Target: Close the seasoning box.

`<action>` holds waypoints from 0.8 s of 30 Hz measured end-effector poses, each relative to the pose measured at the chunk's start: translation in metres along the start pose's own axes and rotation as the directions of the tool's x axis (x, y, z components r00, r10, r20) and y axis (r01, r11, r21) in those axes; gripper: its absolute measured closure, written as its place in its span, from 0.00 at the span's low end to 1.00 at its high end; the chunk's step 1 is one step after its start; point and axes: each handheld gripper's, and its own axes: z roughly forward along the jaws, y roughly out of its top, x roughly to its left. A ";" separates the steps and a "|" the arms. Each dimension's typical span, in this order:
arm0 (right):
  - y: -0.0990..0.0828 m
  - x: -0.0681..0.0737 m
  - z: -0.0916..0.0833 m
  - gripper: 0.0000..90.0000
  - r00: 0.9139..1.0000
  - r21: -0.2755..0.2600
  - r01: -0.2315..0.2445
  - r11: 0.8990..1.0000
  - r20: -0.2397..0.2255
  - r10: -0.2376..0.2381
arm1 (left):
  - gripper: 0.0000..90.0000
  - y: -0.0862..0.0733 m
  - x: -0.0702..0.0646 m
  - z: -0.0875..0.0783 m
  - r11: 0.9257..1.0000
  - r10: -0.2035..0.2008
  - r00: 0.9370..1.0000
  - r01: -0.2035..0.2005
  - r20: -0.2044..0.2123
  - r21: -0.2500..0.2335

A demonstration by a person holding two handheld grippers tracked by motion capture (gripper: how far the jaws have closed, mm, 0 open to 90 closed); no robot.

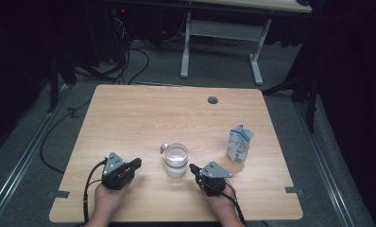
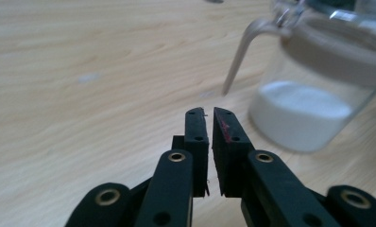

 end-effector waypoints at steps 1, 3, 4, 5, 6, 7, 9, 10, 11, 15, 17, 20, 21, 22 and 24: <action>0.000 0.000 0.000 1.00 1.000 -0.003 -0.001 1.000 0.000 0.001 | 0.91 -0.003 0.003 -0.003 1.000 -0.002 1.000 0.002 -0.008 0.004; 0.002 -0.001 0.000 1.00 1.000 -0.003 0.003 1.000 0.005 -0.003 | 0.88 -0.010 0.010 -0.008 1.000 -0.007 1.000 0.008 -0.028 0.022; 0.002 -0.002 0.000 1.00 1.000 -0.003 0.002 1.000 0.010 -0.002 | 0.86 -0.012 0.012 -0.010 1.000 -0.007 0.999 0.008 -0.034 0.024; 0.003 -0.003 0.001 1.00 1.000 -0.005 0.000 1.000 0.012 0.000 | 0.84 -0.015 0.014 -0.013 1.000 0.000 0.999 0.001 -0.051 0.027; 0.003 -0.004 0.002 1.00 1.000 -0.006 -0.008 1.000 0.011 0.008 | 0.83 -0.016 0.015 -0.014 1.000 0.008 0.998 -0.006 -0.059 0.030; 0.003 -0.005 0.003 1.00 1.000 -0.005 -0.010 1.000 0.014 0.010 | 0.81 -0.017 0.017 -0.017 1.000 0.013 0.998 -0.011 -0.069 0.028; 0.004 -0.007 0.006 1.00 1.000 0.003 -0.015 1.000 0.021 0.015 | 0.79 -0.019 0.020 -0.021 1.000 0.019 0.996 -0.017 -0.087 0.023; 0.004 -0.008 0.007 1.00 1.000 0.008 -0.018 1.000 0.023 0.018 | 0.79 -0.020 0.022 -0.022 1.000 0.014 0.995 -0.012 -0.095 0.022; 0.005 -0.009 0.009 1.00 0.999 0.007 -0.021 1.000 0.024 0.021 | 0.79 -0.021 0.023 -0.023 1.000 0.012 0.995 -0.010 -0.098 0.024; 0.008 -0.009 0.011 1.00 0.999 0.000 -0.035 0.999 0.029 0.035 | 0.79 -0.025 0.028 -0.026 0.999 0.011 0.995 -0.007 -0.098 0.039; 0.012 -0.009 0.011 1.00 0.999 -0.003 -0.024 1.000 0.035 0.024 | 0.78 -0.027 0.030 -0.027 0.999 -0.007 0.996 0.010 -0.090 0.036; 0.020 -0.012 0.011 1.00 0.999 -0.023 -0.022 1.000 0.045 0.023 | 0.75 -0.025 0.027 -0.029 1.000 0.004 0.996 -0.002 -0.085 0.028; 0.023 -0.014 0.012 1.00 0.998 -0.024 -0.023 0.999 0.050 0.025 | 0.75 -0.025 0.026 -0.029 1.000 0.006 0.996 -0.004 -0.084 0.024; 0.024 -0.016 0.013 1.00 0.998 -0.028 -0.025 0.999 0.049 0.027 | 0.74 -0.025 0.025 -0.030 1.000 -0.001 0.997 0.002 -0.082 0.019; 0.026 -0.020 0.016 1.00 0.998 -0.027 -0.041 0.999 0.047 0.042 | 0.73 -0.026 0.023 -0.031 1.000 -0.001 0.997 0.003 -0.081 0.016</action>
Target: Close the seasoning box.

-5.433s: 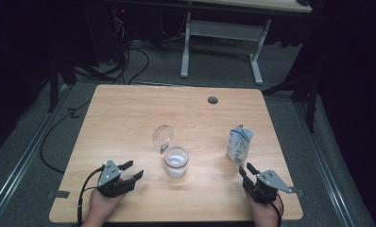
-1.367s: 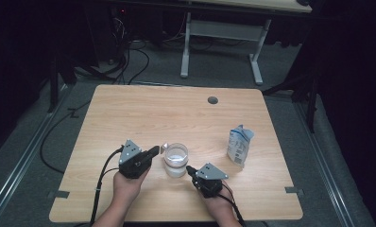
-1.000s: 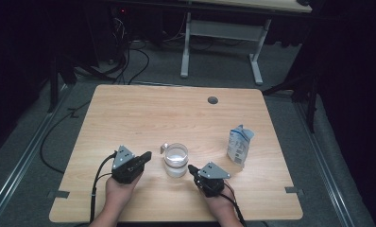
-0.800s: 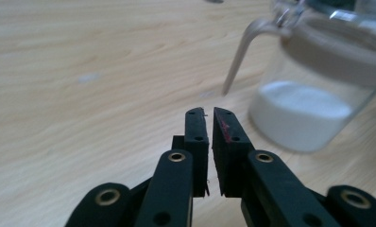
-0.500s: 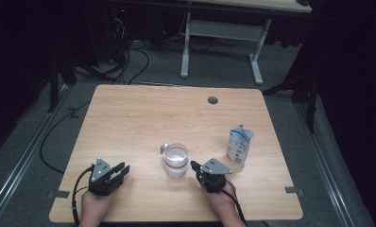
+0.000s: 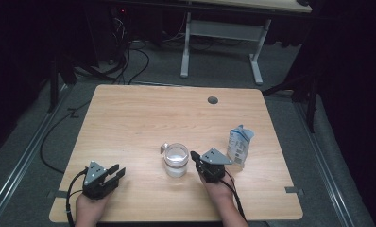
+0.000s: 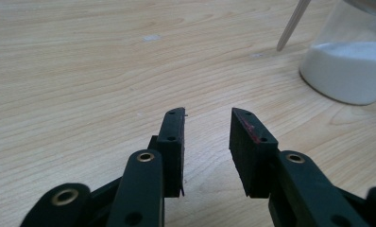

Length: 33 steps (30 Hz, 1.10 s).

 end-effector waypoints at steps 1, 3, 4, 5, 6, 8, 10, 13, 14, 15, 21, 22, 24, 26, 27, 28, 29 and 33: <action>0.000 0.000 0.001 1.00 1.000 0.002 -0.001 1.000 -0.001 0.001 | 0.73 0.000 0.000 -0.001 1.000 0.007 1.000 -0.007 -0.003 0.000; -0.003 -0.001 0.002 1.00 1.000 -0.002 -0.006 1.000 -0.010 0.006 | 0.73 0.000 0.000 -0.002 1.000 0.003 1.000 -0.003 -0.004 -0.004; -0.005 -0.001 0.003 1.00 1.000 -0.003 -0.013 1.000 -0.017 0.013 | 0.72 0.001 0.001 -0.002 1.000 -0.005 1.000 0.005 -0.008 -0.007; -0.006 0.000 0.005 1.00 1.000 0.011 -0.003 1.000 -0.019 0.003 | 0.71 0.001 0.002 -0.003 1.000 -0.008 1.000 0.008 -0.012 -0.009; -0.007 0.000 0.006 1.00 1.000 0.013 0.010 1.000 -0.016 -0.009 | 0.71 0.001 0.002 -0.003 1.000 -0.012 1.000 0.012 -0.016 -0.011; -0.008 0.000 0.006 1.00 1.000 0.011 -0.004 1.000 -0.024 0.004 | 0.71 0.000 0.003 -0.004 1.000 -0.025 1.000 0.024 -0.015 -0.012; -0.007 0.000 0.006 1.00 1.000 0.006 -0.003 1.000 -0.025 0.003 | 0.71 -0.002 0.003 -0.004 0.999 -0.030 0.999 0.030 -0.014 -0.013; -0.006 0.001 0.005 1.00 1.000 -0.007 -0.002 1.000 -0.028 0.002 | 0.70 -0.002 0.001 -0.005 1.000 -0.021 1.000 0.021 -0.010 -0.014; -0.006 0.001 0.004 1.00 1.000 -0.008 -0.003 1.000 -0.028 0.002 | 0.70 -0.002 0.001 -0.004 1.000 -0.022 1.000 0.022 -0.010 -0.018; -0.006 0.002 0.004 1.00 1.000 -0.010 -0.002 1.000 -0.030 0.002 | 0.70 -0.002 0.001 -0.004 1.000 -0.022 1.000 0.022 -0.008 -0.021; -0.005 0.003 0.002 1.00 1.000 -0.009 0.000 1.000 -0.030 0.000 | 0.71 -0.001 0.000 -0.004 1.000 -0.018 1.000 0.018 0.002 -0.024; -0.005 0.004 0.002 1.00 1.000 -0.010 0.007 1.000 -0.030 -0.008 | 0.70 -0.001 0.000 -0.004 1.000 -0.017 1.000 0.017 0.004 -0.024; -0.006 0.005 0.000 1.00 1.000 -0.011 0.005 1.000 -0.029 -0.006 | 0.71 -0.001 0.000 -0.004 1.000 -0.018 1.000 0.018 0.007 -0.025; -0.007 0.006 -0.002 1.00 1.000 -0.012 0.009 1.000 -0.030 -0.009 | 0.71 -0.001 0.001 -0.004 0.999 -0.022 1.000 0.022 0.009 -0.027; -0.007 0.006 -0.002 1.00 0.999 -0.011 0.011 1.000 -0.030 -0.011 | 0.71 -0.001 0.001 -0.004 0.999 -0.021 1.000 0.022 0.010 -0.027; -0.007 0.007 -0.004 1.00 0.999 -0.013 0.014 1.000 -0.031 -0.014 | 0.71 -0.001 0.000 -0.004 0.999 -0.019 1.000 0.019 0.010 -0.027; -0.008 0.008 -0.005 1.00 0.999 -0.014 0.016 1.000 -0.031 -0.017 | 0.71 -0.001 0.000 -0.005 0.999 -0.017 1.000 0.018 0.012 -0.027; -0.009 0.011 -0.009 1.00 0.999 -0.012 0.029 1.000 -0.031 -0.029 | 0.71 -0.001 0.000 -0.005 1.000 -0.015 1.000 0.016 0.014 -0.027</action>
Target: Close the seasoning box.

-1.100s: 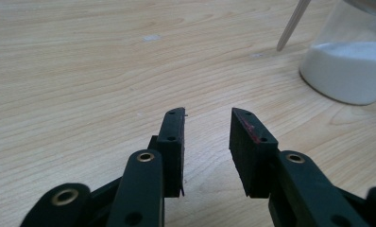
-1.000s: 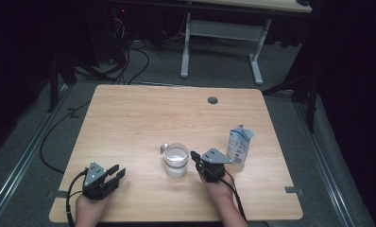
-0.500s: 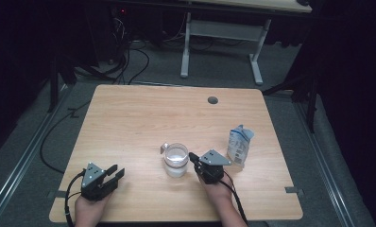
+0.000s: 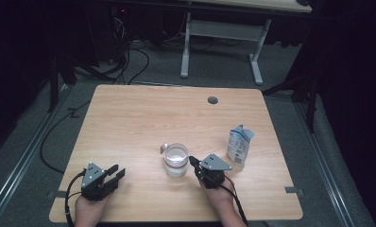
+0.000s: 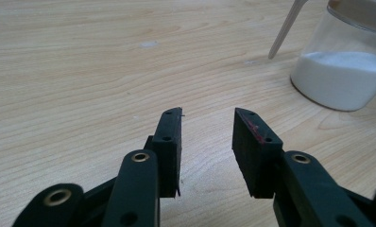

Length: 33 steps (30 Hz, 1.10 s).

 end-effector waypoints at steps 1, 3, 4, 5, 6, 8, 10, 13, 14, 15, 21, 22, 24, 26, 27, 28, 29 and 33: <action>-0.001 0.002 -0.001 1.00 1.000 -0.003 0.001 1.000 -0.005 -0.001 | 0.71 0.000 0.000 0.000 1.000 0.000 1.000 0.000 0.000 0.000; -0.001 0.005 -0.003 1.00 1.000 -0.001 0.009 1.000 -0.007 -0.009 | 0.71 0.000 0.000 0.000 1.000 0.001 1.000 -0.001 0.001 0.000; -0.001 0.006 -0.003 1.00 1.000 0.001 0.009 1.000 -0.011 -0.009 | 0.71 0.000 0.000 0.000 1.000 0.001 1.000 -0.001 0.002 0.000; -0.001 0.008 -0.004 1.00 1.000 0.002 0.012 1.000 -0.014 -0.012 | 0.71 0.000 0.000 0.000 1.000 0.001 1.000 -0.001 0.002 0.000; -0.001 0.010 -0.004 1.00 1.000 0.001 0.015 1.000 -0.018 -0.015 | 0.71 0.000 0.000 0.000 1.000 0.002 1.000 -0.002 0.003 0.000; -0.001 0.015 -0.004 1.00 0.999 0.001 0.020 1.000 -0.029 -0.020 | 0.71 0.001 0.000 0.000 1.000 0.002 1.000 -0.002 0.004 0.000; 0.000 0.021 -0.003 1.00 0.998 0.000 0.032 0.999 -0.045 -0.032 | 0.71 0.001 0.000 0.000 1.000 0.002 1.000 -0.002 0.005 0.000; 0.000 0.026 -0.002 1.00 0.997 -0.006 0.042 0.999 -0.070 -0.042 | 0.71 0.000 0.001 0.000 1.000 -0.002 1.000 0.002 0.005 0.001; 0.000 0.025 -0.002 1.00 0.996 -0.005 0.033 0.999 -0.078 -0.033 | 0.71 0.000 0.002 0.000 1.000 -0.004 1.000 0.004 0.004 0.001; 0.000 0.023 -0.001 1.00 0.997 -0.001 0.026 1.000 -0.071 -0.026 | 0.71 0.000 0.002 0.000 1.000 -0.005 1.000 0.005 0.002 0.001; 0.002 0.010 0.006 1.00 0.999 -0.003 -0.013 1.000 -0.045 0.013 | 0.73 0.000 0.005 -0.002 1.000 -0.015 1.000 0.015 -0.005 -0.005; 0.003 0.009 0.008 1.00 0.999 -0.003 -0.014 1.000 -0.042 0.014 | 0.74 0.000 0.005 -0.002 1.000 -0.016 1.000 0.016 -0.006 -0.004; 0.004 0.008 0.011 1.00 0.999 -0.004 -0.013 1.000 -0.039 0.013 | 0.76 -0.001 0.006 -0.003 1.000 -0.015 1.000 0.015 -0.004 0.000; 0.006 0.008 0.013 1.00 0.999 -0.004 -0.010 1.000 -0.040 0.010 | 0.78 -0.001 0.006 -0.003 1.000 -0.012 1.000 0.012 -0.006 0.001; 0.006 0.008 0.014 1.00 0.999 -0.006 -0.010 1.000 -0.042 0.010 | 0.78 -0.001 0.006 -0.003 1.000 -0.014 1.000 0.014 -0.006 0.001; 0.007 0.009 0.014 1.00 0.999 -0.010 -0.011 1.000 -0.051 0.010 | 0.78 -0.001 0.007 -0.003 1.000 -0.015 1.000 0.015 -0.006 0.000; 0.007 0.010 0.013 1.00 0.999 -0.007 -0.007 1.000 -0.049 0.006 | 0.78 -0.001 0.007 -0.003 1.000 -0.015 1.000 0.015 -0.007 0.000; 0.006 0.013 0.010 1.00 0.999 -0.011 0.002 1.000 -0.048 -0.002 | 0.78 0.000 0.007 -0.004 1.000 -0.022 1.000 0.022 -0.009 -0.004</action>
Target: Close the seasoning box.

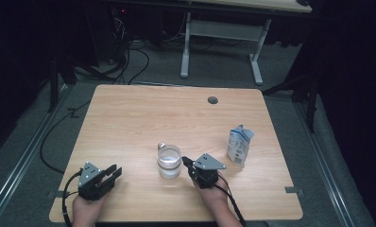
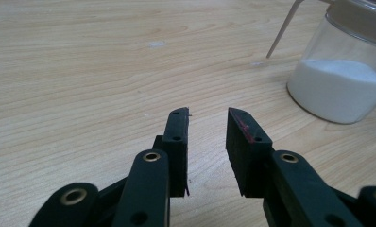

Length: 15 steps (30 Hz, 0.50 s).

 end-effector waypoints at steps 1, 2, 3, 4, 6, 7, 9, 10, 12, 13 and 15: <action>0.000 0.002 -0.001 1.00 1.000 -0.001 -0.003 1.000 -0.004 0.003 | 0.78 0.000 0.000 0.000 1.000 -0.001 1.000 0.001 0.000 -0.001; 0.000 0.003 -0.002 1.00 1.000 -0.001 0.006 1.000 -0.006 -0.006 | 0.78 0.000 0.000 0.000 1.000 -0.001 1.000 0.001 -0.001 -0.001; 0.000 0.004 -0.003 1.00 1.000 -0.005 0.006 1.000 -0.009 -0.006 | 0.78 0.000 0.000 0.000 1.000 0.000 1.000 0.000 -0.001 -0.002; -0.001 0.006 -0.004 1.00 1.000 -0.002 0.008 1.000 -0.013 -0.008 | 0.78 0.001 0.000 0.000 1.000 0.000 1.000 0.000 -0.001 -0.002; -0.001 0.010 -0.005 1.00 1.000 -0.003 0.015 1.000 -0.025 -0.015 | 0.78 0.001 0.000 0.000 1.000 0.000 1.000 0.000 -0.001 -0.001; -0.001 0.012 -0.005 1.00 0.999 -0.005 0.020 1.000 -0.029 -0.020 | 0.78 0.001 0.000 0.000 1.000 0.000 1.000 0.000 -0.001 -0.002; -0.001 0.016 -0.005 1.00 0.999 -0.006 0.026 1.000 -0.037 -0.026 | 0.78 0.001 0.000 -0.001 1.000 0.001 1.000 -0.001 -0.001 -0.004; 0.000 0.018 -0.005 1.00 0.998 -0.007 0.032 0.999 -0.045 -0.032 | 0.78 0.001 0.000 -0.001 1.000 0.001 1.000 -0.001 -0.001 -0.004; 0.000 0.022 -0.004 1.00 0.998 -0.010 0.034 0.999 -0.055 -0.035 | 0.78 0.001 0.001 -0.002 1.000 0.001 1.000 -0.001 0.000 -0.005; 0.000 0.024 -0.004 1.00 0.997 -0.007 0.040 0.999 -0.060 -0.040 | 0.78 0.001 0.001 -0.002 1.000 0.001 1.000 -0.001 -0.001 -0.006; 0.001 0.029 -0.003 1.00 0.996 -0.008 0.047 0.999 -0.070 -0.048 | 0.78 0.001 0.002 -0.002 1.000 -0.003 1.000 0.003 -0.002 -0.008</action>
